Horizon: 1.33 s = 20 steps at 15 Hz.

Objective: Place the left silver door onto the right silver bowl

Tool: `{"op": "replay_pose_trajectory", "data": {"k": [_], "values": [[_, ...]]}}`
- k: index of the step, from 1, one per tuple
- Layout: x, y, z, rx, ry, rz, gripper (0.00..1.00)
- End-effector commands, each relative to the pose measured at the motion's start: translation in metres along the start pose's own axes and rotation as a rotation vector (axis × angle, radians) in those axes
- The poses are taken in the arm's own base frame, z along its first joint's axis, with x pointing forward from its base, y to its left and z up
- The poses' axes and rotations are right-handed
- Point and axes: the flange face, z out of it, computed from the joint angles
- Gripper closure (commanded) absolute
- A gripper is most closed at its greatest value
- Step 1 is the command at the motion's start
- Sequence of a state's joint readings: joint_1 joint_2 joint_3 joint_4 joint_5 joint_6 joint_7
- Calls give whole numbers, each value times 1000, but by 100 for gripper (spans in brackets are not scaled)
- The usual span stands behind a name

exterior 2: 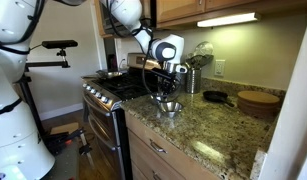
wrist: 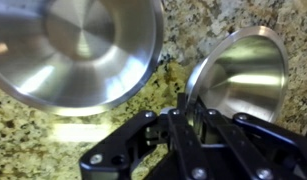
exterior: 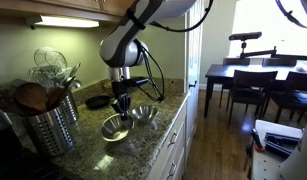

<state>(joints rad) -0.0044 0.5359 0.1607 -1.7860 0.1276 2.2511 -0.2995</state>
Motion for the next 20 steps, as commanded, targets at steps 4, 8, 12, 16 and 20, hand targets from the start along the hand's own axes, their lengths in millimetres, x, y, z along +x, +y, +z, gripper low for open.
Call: {"op": "replay_pose_trajectory", "data": {"k": [4,8,12,16,20], "values": [[-28,58,-51,-25,71,134,98],[-42,91,-71,-32,104,215,98],[-57,116,-84,-41,123,283,98],[-75,132,-80,-35,114,348,98],[-93,138,-69,-20,89,388,98]]}}
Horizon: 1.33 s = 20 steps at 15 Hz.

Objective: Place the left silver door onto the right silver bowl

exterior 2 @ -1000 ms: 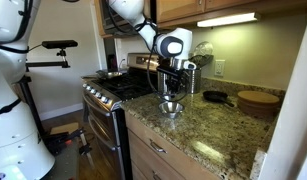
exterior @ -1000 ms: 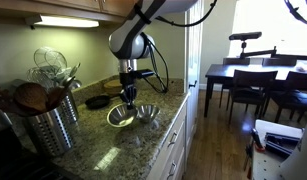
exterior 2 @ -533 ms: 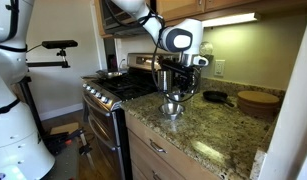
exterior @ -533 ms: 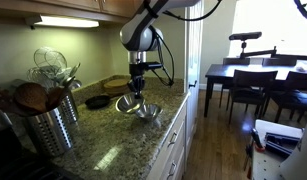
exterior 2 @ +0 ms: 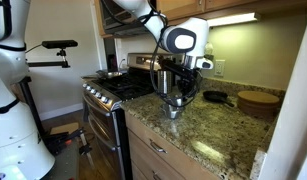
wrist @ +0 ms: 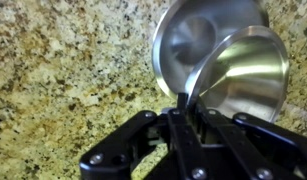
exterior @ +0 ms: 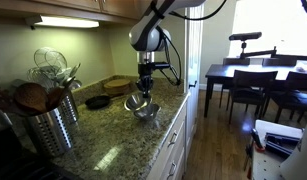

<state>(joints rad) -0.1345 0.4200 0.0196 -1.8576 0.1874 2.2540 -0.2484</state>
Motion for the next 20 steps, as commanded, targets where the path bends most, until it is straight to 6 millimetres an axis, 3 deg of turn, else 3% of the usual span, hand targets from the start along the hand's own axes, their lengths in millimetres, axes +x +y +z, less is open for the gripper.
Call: {"op": "replay_pose_trajectory", "data": {"k": [1,8,9,10,20], "values": [[-27,7,-1,14,-5,63,98],[-49,14,12,24,-46,103,98],[-51,14,14,23,-53,107,68],[-52,15,14,25,-54,110,66],[-61,11,0,-25,-38,119,2]]}}
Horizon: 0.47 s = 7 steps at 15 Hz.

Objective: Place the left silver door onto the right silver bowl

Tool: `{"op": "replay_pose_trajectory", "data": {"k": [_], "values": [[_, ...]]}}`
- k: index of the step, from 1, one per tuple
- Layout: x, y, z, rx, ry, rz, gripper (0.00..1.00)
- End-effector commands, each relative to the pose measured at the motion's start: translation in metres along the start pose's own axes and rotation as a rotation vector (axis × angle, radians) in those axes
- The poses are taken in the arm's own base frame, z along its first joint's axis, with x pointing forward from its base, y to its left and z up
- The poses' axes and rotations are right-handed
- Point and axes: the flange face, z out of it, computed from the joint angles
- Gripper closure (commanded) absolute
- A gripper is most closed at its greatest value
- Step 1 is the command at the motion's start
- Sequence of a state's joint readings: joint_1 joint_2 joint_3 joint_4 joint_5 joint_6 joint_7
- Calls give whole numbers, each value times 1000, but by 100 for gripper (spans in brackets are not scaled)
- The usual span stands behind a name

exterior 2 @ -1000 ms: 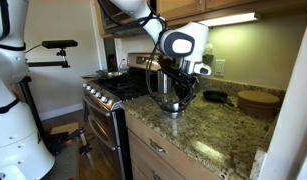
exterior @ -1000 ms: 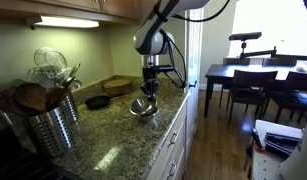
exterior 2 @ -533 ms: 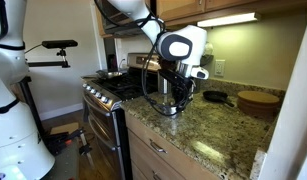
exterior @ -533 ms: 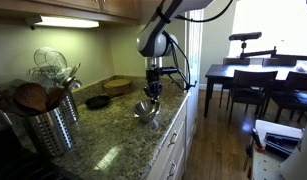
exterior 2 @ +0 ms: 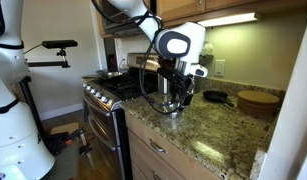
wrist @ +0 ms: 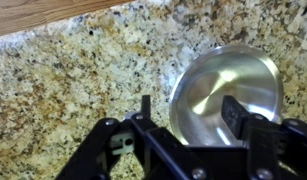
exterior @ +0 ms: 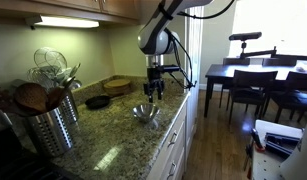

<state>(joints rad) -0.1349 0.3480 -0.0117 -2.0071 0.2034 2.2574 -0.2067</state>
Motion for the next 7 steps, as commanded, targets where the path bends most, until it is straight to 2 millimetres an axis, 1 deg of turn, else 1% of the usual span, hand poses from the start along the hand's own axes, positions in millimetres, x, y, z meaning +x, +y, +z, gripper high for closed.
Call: {"op": "replay_pose_trajectory", "data": {"k": [1,2,3,4,7], "values": [[-19,-4,-18,-47,36,27,1],[-2,0,-5,-14,7,5,0],[-2,-1,-7,-15,9,5,8],[-2,-1,-7,-15,8,4,1],[-1,-1,-3,-15,2,5,0]]}}
